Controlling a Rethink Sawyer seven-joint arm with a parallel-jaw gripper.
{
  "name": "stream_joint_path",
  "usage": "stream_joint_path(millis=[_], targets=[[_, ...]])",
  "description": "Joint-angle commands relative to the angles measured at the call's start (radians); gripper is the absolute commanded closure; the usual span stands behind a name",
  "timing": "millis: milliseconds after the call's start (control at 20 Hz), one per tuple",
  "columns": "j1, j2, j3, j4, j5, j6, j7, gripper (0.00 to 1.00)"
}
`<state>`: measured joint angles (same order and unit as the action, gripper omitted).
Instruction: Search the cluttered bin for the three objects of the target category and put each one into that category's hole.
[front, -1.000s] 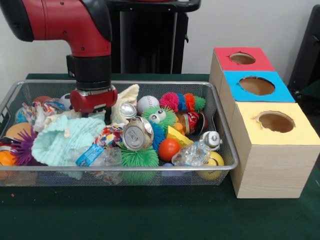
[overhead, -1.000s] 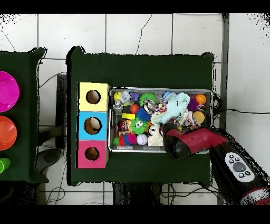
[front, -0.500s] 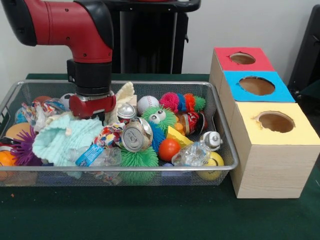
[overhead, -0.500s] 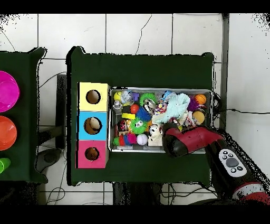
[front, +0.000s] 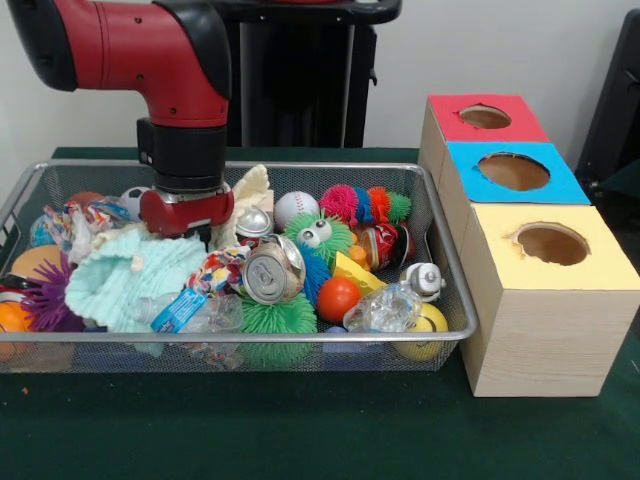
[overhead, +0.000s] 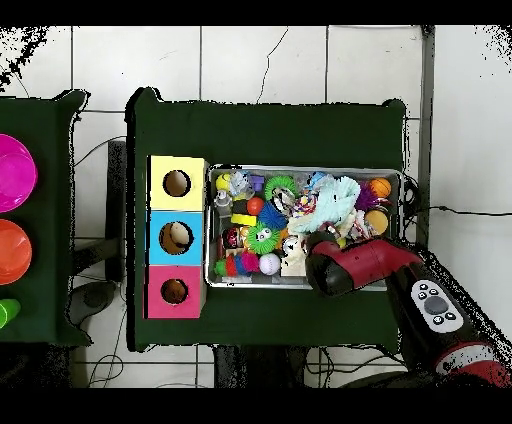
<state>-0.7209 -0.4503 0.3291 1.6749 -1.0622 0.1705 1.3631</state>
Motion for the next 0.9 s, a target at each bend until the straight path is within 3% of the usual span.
stream_joint_path(millis=[50,150,300,450,900], targets=[[-0.004,0.153,-0.025,-0.107,-0.009,0.077,0.037,1.00],[-0.008,0.080,-0.007,-0.044,0.048,0.120,0.032,1.00],[0.020,-0.153,0.050,0.088,0.190,0.255,-0.007,1.00],[0.056,-0.297,0.064,0.137,0.285,0.358,-0.030,1.00],[0.140,-0.464,0.062,0.116,0.413,0.560,-0.054,1.00]])
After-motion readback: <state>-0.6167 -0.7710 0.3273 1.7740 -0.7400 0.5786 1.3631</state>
